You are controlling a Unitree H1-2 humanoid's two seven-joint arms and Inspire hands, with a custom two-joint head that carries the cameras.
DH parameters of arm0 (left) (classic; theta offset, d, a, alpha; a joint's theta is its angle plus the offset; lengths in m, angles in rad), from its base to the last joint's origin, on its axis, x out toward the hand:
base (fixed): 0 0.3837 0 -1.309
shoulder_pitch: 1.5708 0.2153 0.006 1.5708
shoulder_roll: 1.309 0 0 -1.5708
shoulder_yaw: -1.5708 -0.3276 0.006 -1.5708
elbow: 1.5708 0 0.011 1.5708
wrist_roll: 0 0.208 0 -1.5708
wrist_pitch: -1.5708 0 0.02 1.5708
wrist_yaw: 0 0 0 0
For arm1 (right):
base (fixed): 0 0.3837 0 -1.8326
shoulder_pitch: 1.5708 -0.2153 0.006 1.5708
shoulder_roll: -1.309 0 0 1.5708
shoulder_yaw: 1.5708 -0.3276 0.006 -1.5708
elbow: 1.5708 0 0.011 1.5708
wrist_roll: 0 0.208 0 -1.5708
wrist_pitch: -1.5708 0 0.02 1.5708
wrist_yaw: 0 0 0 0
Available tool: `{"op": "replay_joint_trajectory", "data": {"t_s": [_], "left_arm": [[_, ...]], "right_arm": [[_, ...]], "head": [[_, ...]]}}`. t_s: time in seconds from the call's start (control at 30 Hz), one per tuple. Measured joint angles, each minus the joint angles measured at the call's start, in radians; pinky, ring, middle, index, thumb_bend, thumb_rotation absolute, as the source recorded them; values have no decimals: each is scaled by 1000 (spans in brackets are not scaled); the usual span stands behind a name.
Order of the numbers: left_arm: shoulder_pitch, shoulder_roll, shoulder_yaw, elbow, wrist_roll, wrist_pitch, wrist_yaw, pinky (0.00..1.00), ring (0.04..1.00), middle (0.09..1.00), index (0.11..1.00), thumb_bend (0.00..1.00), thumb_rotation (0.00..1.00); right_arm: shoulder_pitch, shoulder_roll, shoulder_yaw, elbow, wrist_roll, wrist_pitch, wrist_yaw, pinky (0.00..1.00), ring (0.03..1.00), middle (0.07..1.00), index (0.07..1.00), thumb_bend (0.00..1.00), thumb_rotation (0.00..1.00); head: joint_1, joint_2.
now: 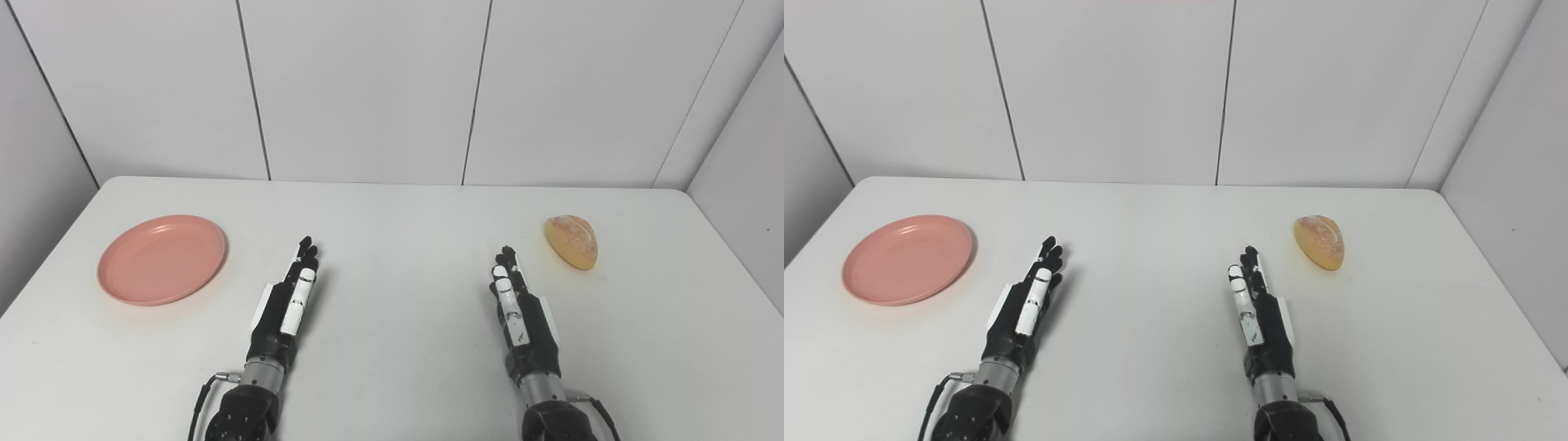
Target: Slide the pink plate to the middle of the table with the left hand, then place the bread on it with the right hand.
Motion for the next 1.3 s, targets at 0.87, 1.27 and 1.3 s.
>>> {"op": "replay_joint_trajectory", "data": {"t_s": [0.87,1.27,1.3], "left_arm": [[0,-6,-9,5,45,-8,28,989,990,992,981,521,1000],[-36,-48,-46,73,59,-73,41,1000,1000,1000,1000,466,970],[-42,-52,-49,82,59,-90,40,1000,1000,1000,1000,465,976]], "right_arm": [[0,-6,-2,-1,10,0,9,1000,1000,1000,1000,584,863],[3,-82,-27,-2,61,0,72,1000,1000,1000,1000,576,926],[3,-88,-28,0,64,-1,79,1000,1000,1000,1000,584,927]], "head": [[41,-3],[290,-81],[291,-83]]}}
